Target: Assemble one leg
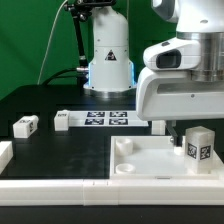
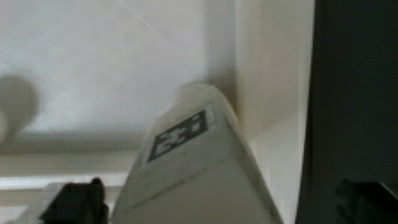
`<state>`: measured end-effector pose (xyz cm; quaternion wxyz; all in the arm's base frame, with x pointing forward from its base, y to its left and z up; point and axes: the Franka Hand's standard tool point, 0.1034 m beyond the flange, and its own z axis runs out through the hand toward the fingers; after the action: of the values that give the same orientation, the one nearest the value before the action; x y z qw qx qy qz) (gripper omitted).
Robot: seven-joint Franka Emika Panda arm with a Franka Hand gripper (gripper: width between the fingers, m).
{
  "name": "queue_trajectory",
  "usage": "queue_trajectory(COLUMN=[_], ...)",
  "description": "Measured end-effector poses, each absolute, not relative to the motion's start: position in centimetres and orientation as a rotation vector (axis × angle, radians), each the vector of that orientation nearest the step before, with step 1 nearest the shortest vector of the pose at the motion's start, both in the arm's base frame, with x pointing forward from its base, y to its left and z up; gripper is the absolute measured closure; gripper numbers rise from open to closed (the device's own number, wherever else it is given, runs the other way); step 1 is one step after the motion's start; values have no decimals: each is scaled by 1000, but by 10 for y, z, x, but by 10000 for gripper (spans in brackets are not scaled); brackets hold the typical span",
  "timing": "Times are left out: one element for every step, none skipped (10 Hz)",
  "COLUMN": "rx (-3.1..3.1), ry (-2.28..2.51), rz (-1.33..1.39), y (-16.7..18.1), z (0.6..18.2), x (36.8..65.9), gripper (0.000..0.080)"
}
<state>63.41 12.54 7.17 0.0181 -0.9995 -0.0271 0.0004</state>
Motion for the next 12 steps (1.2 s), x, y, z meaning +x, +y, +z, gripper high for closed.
queue_trajectory(rx=[-3102, -3100, -3100, -3100, -3101, -3101, -3103, -3103, -3105, -3087, -3051, -3012], ry=[-152, -185, -181, -181, -180, -169, -129, -113, -12, 220, 445, 648], rz=[0, -1, -1, -1, -1, -1, 0, 1, 4, 9, 9, 10], y=[125, 125, 125, 124, 124, 123, 123, 123, 122, 122, 119, 119], z=[72, 72, 72, 72, 72, 72, 72, 72, 72, 71, 71, 71], x=[634, 634, 634, 634, 635, 635, 635, 634, 635, 635, 635, 635], gripper=[151, 181, 330, 330, 469, 509, 509, 509, 509, 509, 509, 509])
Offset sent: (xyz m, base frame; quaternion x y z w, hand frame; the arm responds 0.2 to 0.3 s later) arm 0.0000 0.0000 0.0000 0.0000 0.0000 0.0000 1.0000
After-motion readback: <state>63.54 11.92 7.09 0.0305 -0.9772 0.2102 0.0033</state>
